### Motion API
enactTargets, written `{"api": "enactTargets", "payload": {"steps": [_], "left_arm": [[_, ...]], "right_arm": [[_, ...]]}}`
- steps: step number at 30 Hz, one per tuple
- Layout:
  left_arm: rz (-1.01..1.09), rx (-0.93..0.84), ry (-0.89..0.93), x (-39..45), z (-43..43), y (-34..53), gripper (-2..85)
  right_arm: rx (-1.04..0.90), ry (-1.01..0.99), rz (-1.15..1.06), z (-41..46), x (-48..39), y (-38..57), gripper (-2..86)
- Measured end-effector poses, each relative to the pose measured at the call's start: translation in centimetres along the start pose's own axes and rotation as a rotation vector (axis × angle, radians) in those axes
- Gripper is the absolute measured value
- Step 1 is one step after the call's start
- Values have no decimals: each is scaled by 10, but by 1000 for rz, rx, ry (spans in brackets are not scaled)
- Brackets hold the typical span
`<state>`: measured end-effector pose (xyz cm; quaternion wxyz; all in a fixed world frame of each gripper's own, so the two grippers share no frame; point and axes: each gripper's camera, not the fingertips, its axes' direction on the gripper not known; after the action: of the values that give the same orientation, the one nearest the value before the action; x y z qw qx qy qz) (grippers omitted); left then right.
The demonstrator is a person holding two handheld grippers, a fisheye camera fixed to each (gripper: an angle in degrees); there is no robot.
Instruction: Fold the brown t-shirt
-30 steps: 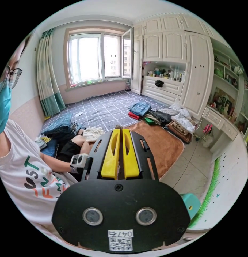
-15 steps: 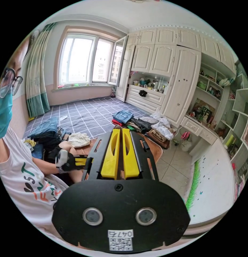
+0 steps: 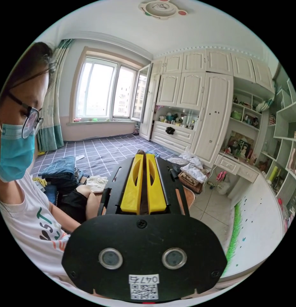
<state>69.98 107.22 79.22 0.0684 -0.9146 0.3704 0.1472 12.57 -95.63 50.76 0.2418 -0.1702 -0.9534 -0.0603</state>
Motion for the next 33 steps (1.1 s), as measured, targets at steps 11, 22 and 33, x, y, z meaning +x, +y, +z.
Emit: {"api": "enactTargets", "payload": {"steps": [11,22,33], "left_arm": [[-67,45,-14,-14,-55,14,121],[-179,20,-273,-71,-56,35,76],[-112,46,-215,-64,-36,52,66]], "right_arm": [[44,16,27,-14,5,-10,-3],[55,-22,60,0,10,-18,-3],[47,-86,87,36,27,-32,-4]]}}
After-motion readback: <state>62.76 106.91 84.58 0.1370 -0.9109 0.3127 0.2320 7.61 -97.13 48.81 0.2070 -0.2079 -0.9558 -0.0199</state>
